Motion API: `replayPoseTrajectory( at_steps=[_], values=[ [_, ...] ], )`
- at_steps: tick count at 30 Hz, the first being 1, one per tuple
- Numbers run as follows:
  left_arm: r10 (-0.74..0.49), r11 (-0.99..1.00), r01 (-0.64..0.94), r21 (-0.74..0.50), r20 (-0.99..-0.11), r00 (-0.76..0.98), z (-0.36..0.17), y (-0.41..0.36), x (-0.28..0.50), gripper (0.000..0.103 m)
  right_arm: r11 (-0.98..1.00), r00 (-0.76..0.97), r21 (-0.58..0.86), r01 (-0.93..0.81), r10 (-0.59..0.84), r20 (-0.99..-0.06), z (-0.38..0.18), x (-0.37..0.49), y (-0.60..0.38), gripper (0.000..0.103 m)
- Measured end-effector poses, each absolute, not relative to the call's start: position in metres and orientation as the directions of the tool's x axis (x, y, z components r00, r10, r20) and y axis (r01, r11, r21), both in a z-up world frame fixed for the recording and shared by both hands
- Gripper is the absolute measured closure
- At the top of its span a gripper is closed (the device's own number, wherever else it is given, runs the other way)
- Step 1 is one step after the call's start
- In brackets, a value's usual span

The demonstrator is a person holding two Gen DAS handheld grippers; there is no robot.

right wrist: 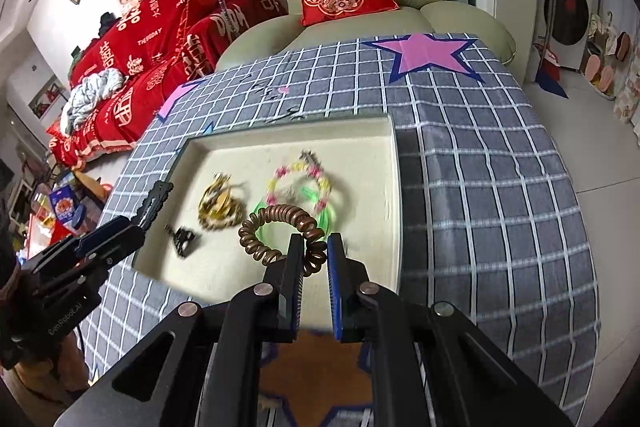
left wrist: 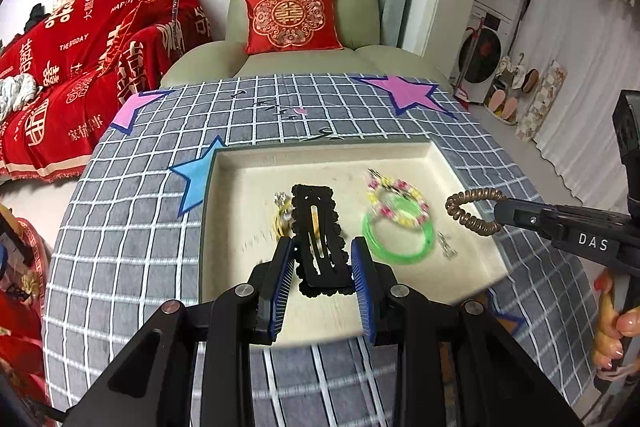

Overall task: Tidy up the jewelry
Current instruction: 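Carry the snap clip and coil hair tie with both tools over the tray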

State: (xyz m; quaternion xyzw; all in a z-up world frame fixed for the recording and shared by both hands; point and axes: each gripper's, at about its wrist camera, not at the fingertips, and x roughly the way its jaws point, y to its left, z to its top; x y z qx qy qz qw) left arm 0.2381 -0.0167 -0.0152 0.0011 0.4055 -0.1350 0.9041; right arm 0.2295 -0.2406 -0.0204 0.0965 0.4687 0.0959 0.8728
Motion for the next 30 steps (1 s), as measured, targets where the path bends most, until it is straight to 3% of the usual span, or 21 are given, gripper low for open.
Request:
replayPoseTrajectory(
  at_steps=[16, 30],
  values=[
    [-0.18, 0.978, 0.194, -0.079, -0.789, 0.588, -0.056, -0.027, 0.317, 0.065, 0.966, 0.533, 0.257, -0.012, 0.224, -0.816, -0.056, 0.311, -0.238, 0.091],
    [-0.134, 0.982, 0.186, -0.034, -0.821, 0.555, -0.077, -0.032, 0.328, 0.065, 0.958, 0.493, 0.286, 0.015, 0.242, -0.835, -0.085, 0.325, -0.24, 0.091]
  ],
)
